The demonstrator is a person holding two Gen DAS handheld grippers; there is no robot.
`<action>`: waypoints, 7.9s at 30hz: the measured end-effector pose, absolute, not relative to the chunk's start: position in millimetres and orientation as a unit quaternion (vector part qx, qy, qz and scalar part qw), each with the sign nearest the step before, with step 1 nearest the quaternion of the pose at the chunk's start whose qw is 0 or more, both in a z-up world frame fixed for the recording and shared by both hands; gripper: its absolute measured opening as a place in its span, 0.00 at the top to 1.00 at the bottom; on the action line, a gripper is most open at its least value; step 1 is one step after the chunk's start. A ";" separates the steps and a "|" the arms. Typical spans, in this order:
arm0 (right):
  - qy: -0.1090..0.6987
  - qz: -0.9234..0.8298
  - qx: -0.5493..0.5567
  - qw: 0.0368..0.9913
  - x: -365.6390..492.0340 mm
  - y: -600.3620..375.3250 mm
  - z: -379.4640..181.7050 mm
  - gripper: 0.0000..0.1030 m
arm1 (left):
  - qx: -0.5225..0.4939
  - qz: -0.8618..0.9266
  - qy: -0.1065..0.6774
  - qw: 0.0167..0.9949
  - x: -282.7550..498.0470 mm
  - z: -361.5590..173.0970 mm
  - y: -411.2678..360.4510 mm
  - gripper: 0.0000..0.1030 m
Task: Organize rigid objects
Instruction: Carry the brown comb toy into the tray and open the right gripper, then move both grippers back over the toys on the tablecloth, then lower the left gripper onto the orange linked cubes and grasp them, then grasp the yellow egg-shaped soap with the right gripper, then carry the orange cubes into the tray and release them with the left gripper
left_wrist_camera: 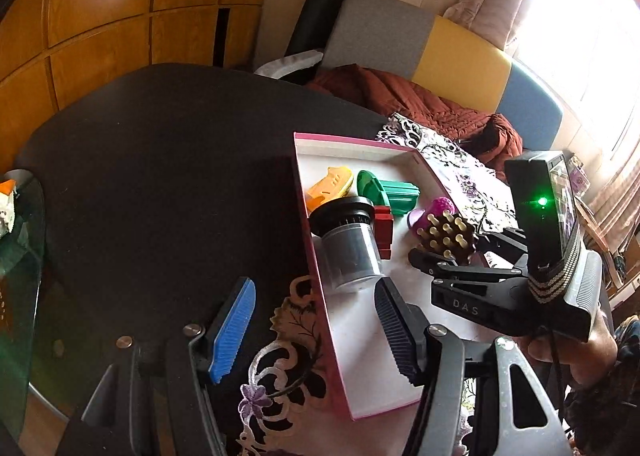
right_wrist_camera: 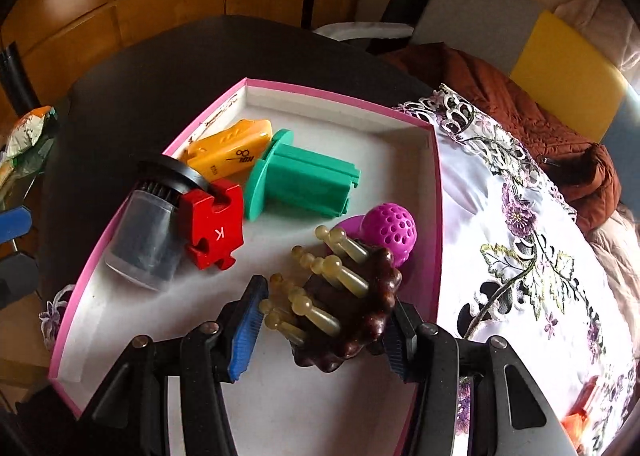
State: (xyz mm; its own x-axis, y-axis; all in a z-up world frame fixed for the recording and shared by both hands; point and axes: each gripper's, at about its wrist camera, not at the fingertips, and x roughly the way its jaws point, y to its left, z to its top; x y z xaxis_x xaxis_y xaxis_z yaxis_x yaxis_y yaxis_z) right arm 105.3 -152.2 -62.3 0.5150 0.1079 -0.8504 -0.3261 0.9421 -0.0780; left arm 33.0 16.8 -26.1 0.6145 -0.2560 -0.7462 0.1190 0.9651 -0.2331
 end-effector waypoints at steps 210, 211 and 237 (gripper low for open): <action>0.552 -0.102 0.095 0.822 -12.3 -418.6 -85.8 0.55 | 0.127 -0.378 0.412 0.820 -26.1 -61.1 -269.3 0.41; 0.552 -0.101 0.096 0.822 -13.5 -419.0 -85.2 0.55 | 0.126 -0.377 0.411 0.820 -26.6 -59.8 -268.6 0.41; 0.545 -0.103 0.048 0.831 -11.9 -410.2 -83.9 0.56 | 0.077 -0.345 0.374 0.858 -23.9 -7.0 -217.8 0.41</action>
